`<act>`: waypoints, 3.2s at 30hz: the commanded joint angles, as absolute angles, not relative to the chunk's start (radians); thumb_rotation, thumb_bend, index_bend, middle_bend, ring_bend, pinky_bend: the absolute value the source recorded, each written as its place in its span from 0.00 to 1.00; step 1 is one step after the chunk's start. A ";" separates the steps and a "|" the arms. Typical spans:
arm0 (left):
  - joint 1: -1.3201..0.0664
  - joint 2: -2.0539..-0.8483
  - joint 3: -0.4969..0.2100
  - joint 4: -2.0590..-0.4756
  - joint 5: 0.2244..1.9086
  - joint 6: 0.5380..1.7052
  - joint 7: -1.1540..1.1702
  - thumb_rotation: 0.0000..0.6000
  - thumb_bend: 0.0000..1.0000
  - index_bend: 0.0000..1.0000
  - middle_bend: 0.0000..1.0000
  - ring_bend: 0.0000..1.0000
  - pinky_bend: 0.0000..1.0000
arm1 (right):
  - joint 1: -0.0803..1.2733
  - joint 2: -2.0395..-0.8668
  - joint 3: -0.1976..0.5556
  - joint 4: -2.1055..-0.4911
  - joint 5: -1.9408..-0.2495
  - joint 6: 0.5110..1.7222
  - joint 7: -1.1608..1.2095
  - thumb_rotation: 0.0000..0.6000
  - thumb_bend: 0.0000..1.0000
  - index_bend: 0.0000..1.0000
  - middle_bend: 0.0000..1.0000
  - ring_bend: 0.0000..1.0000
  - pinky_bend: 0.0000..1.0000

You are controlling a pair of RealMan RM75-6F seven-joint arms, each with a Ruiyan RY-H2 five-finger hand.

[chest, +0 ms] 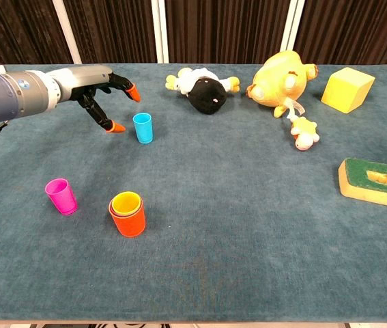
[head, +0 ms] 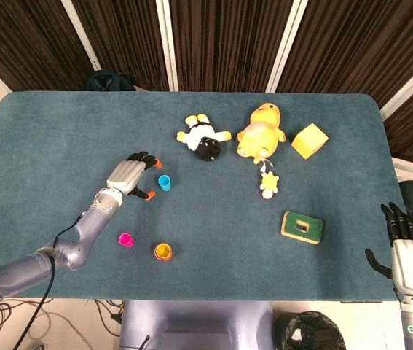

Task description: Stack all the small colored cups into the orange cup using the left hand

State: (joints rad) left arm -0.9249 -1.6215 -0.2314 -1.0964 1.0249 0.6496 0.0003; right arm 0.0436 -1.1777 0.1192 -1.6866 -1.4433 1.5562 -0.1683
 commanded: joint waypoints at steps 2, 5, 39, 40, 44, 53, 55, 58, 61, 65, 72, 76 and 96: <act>-0.938 -1.645 -0.235 -1.073 1.005 0.645 0.018 1.00 0.20 0.32 0.18 0.03 0.09 | 0.044 -1.177 0.118 -1.686 -1.444 1.555 -0.168 1.00 0.33 0.05 0.07 0.14 0.07; -0.950 -1.661 -0.238 -1.057 0.995 0.638 0.034 1.00 0.20 0.32 0.18 0.03 0.09 | 0.044 -1.178 0.118 -1.686 -1.444 1.555 -0.167 1.00 0.33 0.05 0.07 0.14 0.07; -0.986 -1.730 -0.242 -0.997 0.955 0.624 0.103 1.00 0.40 0.45 0.25 0.05 0.10 | 0.043 -1.174 0.120 -1.683 -1.439 1.553 -0.160 1.00 0.33 0.05 0.07 0.14 0.07; -0.986 -1.728 -0.242 -0.999 0.955 0.624 0.104 1.00 0.40 0.45 0.25 0.05 0.10 | 0.043 -1.174 0.120 -1.684 -1.439 1.553 -0.159 1.00 0.33 0.05 0.07 0.14 0.07; -0.984 -1.719 -0.247 -1.016 0.957 0.634 0.104 1.00 0.40 0.45 0.25 0.05 0.10 | 0.042 -1.173 0.122 -1.684 -1.439 1.557 -0.160 1.00 0.33 0.05 0.07 0.14 0.07; -0.978 -1.592 -0.284 -1.232 1.064 0.702 0.068 1.00 0.39 0.45 0.25 0.05 0.10 | 0.044 -1.177 0.120 -1.683 -1.441 1.554 -0.165 1.00 0.33 0.05 0.07 0.14 0.07; -0.972 -1.546 -0.287 -1.308 1.090 0.716 0.067 1.00 0.39 0.45 0.25 0.05 0.10 | 0.045 -1.178 0.121 -1.683 -1.440 1.553 -0.165 1.00 0.33 0.05 0.07 0.14 0.07; -0.962 -1.481 -0.276 -1.407 1.128 0.730 0.082 1.00 0.39 0.45 0.25 0.05 0.10 | 0.044 -1.178 0.118 -1.685 -1.443 1.554 -0.165 1.00 0.33 0.05 0.07 0.14 0.07; -0.947 -1.418 -0.261 -1.507 1.146 0.727 0.083 1.00 0.39 0.44 0.25 0.05 0.10 | 0.044 -1.177 0.115 -1.686 -1.446 1.552 -0.167 1.00 0.33 0.05 0.07 0.14 0.07; -0.926 -1.331 -0.247 -1.629 1.165 0.718 0.067 1.00 0.39 0.44 0.25 0.05 0.10 | 0.044 -1.176 0.116 -1.688 -1.444 1.552 -0.167 1.00 0.33 0.05 0.07 0.14 0.07; -0.879 -1.214 -0.220 -1.785 1.231 0.704 -0.033 1.00 0.39 0.44 0.25 0.05 0.10 | 0.046 -1.179 0.117 -1.685 -1.439 1.548 -0.172 1.00 0.33 0.05 0.07 0.14 0.07; -0.856 -1.174 -0.187 -1.829 1.300 0.693 -0.090 1.00 0.39 0.44 0.25 0.05 0.10 | 0.046 -1.180 0.117 -1.684 -1.440 1.548 -0.173 1.00 0.33 0.05 0.07 0.14 0.07; -0.827 -1.209 -0.055 -1.765 1.499 0.691 -0.226 1.00 0.39 0.45 0.25 0.05 0.10 | 0.040 -1.171 0.124 -1.684 -1.436 1.562 -0.154 1.00 0.33 0.05 0.07 0.14 0.07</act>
State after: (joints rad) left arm -0.8282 -1.2051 -0.0616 -1.7716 1.4918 0.6886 -0.2225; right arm 0.0380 -1.1691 0.1239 -1.6861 -1.4381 1.5652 -0.1543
